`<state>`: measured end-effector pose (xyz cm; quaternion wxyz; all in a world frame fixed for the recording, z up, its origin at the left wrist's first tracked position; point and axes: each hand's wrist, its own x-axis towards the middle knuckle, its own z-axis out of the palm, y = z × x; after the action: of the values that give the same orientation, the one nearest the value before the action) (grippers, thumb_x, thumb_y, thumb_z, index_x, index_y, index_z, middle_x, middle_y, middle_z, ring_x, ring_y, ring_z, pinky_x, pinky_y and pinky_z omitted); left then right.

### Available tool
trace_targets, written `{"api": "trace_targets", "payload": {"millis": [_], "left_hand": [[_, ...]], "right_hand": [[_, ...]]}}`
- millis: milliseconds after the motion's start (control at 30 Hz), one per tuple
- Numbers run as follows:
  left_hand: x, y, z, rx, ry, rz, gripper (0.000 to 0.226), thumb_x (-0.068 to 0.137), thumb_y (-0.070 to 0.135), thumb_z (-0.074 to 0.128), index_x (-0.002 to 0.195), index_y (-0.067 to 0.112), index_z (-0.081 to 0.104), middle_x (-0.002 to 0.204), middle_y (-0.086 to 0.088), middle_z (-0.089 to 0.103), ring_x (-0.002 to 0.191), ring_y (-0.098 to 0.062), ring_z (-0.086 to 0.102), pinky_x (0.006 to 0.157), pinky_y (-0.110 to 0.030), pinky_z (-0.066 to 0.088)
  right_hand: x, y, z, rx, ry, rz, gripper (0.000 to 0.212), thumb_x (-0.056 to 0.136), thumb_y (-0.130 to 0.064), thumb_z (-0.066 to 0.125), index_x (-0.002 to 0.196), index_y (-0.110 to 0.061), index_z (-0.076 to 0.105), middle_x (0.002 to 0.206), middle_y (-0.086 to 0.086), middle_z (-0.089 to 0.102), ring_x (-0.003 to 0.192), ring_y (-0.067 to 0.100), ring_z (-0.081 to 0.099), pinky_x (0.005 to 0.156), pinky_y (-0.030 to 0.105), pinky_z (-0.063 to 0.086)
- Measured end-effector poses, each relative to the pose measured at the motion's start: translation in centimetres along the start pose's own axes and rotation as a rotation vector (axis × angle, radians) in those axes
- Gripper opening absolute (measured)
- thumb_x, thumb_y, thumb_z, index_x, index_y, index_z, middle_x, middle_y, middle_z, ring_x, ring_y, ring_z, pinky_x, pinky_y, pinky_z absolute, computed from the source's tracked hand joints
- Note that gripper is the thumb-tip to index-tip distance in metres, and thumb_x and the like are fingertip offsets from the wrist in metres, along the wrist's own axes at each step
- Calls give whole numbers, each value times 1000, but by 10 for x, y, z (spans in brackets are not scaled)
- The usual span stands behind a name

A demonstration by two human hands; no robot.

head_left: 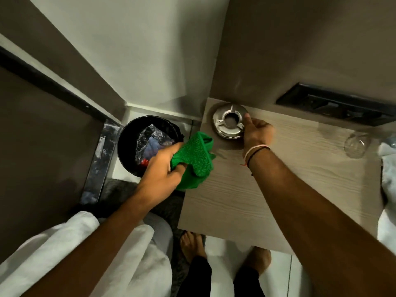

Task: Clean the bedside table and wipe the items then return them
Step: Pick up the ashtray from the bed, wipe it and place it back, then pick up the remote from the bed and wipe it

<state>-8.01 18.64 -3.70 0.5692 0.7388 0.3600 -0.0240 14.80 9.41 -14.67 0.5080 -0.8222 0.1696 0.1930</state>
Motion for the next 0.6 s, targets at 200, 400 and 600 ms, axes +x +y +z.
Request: {"api": "trace_targets", "payload": {"millis": [200, 400, 600], "left_hand": [[4, 23, 8, 164, -19, -1, 51, 76, 12, 51, 125, 25, 63, 113, -4, 70, 108, -18, 66, 100, -42, 53], [-7, 91, 57, 408, 128, 219, 53, 83, -10, 53, 131, 12, 60, 109, -20, 69, 99, -39, 64, 85, -32, 47], [-62, 209, 202, 526, 11, 729, 69, 77, -17, 47, 139, 14, 54, 140, -11, 58, 128, -25, 55, 109, -8, 30]], "right_hand": [[-10, 3, -24, -8, 17, -71, 26, 84, -27, 79, 86, -1, 76, 75, 6, 68, 70, 17, 62, 69, 30, 53], [-55, -17, -132, 8, 142, -437, 29, 95, -37, 64, 106, -11, 71, 100, 6, 70, 89, 17, 67, 80, 36, 58], [-71, -5, -329, -338, 626, -719, 51, 94, -44, 61, 136, -16, 60, 136, 15, 56, 127, 32, 53, 106, 46, 43]]}}
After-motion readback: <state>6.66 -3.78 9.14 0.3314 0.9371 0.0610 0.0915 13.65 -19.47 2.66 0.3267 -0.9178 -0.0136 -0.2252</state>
